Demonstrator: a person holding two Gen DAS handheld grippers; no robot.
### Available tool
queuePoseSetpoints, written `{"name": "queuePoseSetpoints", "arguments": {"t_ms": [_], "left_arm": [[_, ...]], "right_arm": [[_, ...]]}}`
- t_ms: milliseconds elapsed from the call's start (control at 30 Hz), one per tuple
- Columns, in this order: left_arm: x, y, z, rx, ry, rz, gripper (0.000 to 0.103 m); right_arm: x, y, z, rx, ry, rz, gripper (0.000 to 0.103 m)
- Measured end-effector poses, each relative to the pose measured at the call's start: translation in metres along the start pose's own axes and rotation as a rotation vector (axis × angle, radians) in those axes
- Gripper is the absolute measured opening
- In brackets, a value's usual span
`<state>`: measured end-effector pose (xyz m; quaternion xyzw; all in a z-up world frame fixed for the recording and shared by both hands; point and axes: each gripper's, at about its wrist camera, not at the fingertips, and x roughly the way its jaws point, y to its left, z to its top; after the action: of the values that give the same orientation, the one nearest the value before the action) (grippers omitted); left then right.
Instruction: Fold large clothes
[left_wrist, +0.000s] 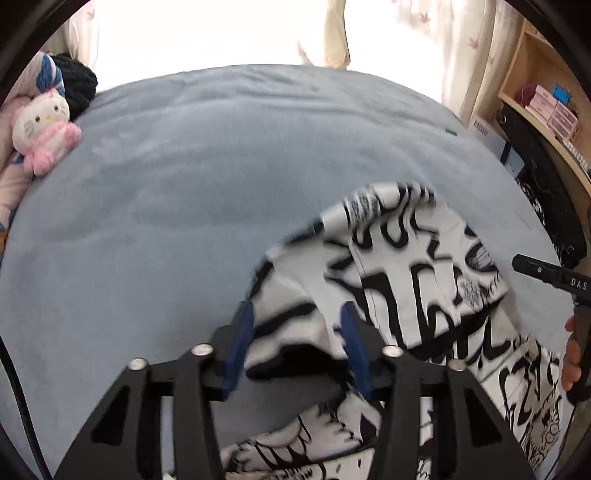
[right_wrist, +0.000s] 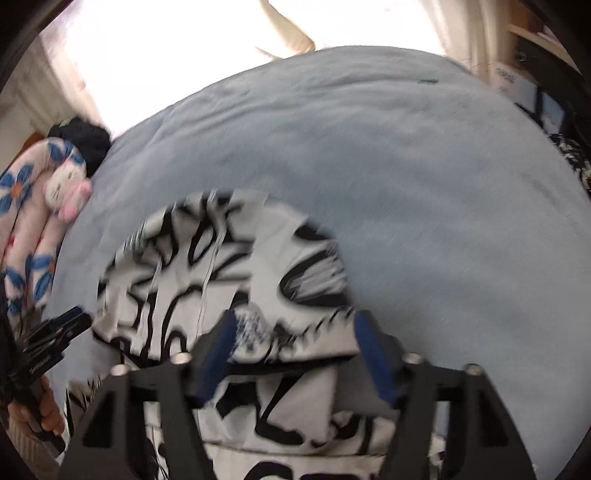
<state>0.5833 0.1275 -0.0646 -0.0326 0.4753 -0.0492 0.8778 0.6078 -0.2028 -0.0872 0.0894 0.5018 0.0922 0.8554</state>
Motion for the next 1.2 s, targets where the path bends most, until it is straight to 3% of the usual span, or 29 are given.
{"name": "queuePoseSetpoints", "arguments": {"t_ms": [167,400,500,600,800,867,900,933,967,1000,1033,1200], "left_arm": [[0.029,0.006,0.032,0.012,0.067,-0.006,0.054],[0.079,0.013,0.034,0.044,0.149,0.069,0.054],[0.093,0.021,0.035,-0.001,0.167,0.034,0.054],[0.097,0.028,0.041,-0.039,0.149,0.009,0.057],[0.104,0.027,0.052,-0.020,0.130,-0.019,0.057],[0.105,0.027,0.052,-0.021,0.121,-0.032,0.057],[0.105,0.025,0.052,-0.021,0.114,-0.043,0.043],[0.105,0.024,0.051,-0.018,0.111,-0.068,0.020],[0.102,0.021,0.049,-0.016,0.109,-0.069,0.012],[0.100,0.018,0.047,-0.008,0.102,-0.058,0.010],[0.096,0.016,0.046,0.005,0.087,-0.043,0.007],[0.059,0.010,0.037,-0.007,0.003,-0.011,0.005]], "right_arm": [[0.031,0.001,0.025,-0.050,0.086,-0.024,0.071],[0.082,-0.014,0.030,-0.026,0.201,0.002,0.070],[0.093,-0.019,0.032,-0.005,0.209,0.035,0.064],[0.098,-0.019,0.038,0.010,0.193,0.059,0.064],[0.111,-0.010,0.049,-0.002,0.182,0.063,0.063],[0.115,-0.007,0.053,-0.004,0.180,0.073,0.051],[0.117,-0.005,0.053,-0.010,0.188,0.073,0.040],[0.118,-0.004,0.054,-0.020,0.185,0.055,0.033],[0.117,-0.001,0.054,-0.032,0.181,0.047,0.027],[0.115,0.000,0.054,-0.040,0.174,0.056,0.014],[0.110,0.001,0.053,-0.044,0.161,0.063,0.009],[0.065,0.014,0.038,-0.133,0.041,0.046,0.007]]}}
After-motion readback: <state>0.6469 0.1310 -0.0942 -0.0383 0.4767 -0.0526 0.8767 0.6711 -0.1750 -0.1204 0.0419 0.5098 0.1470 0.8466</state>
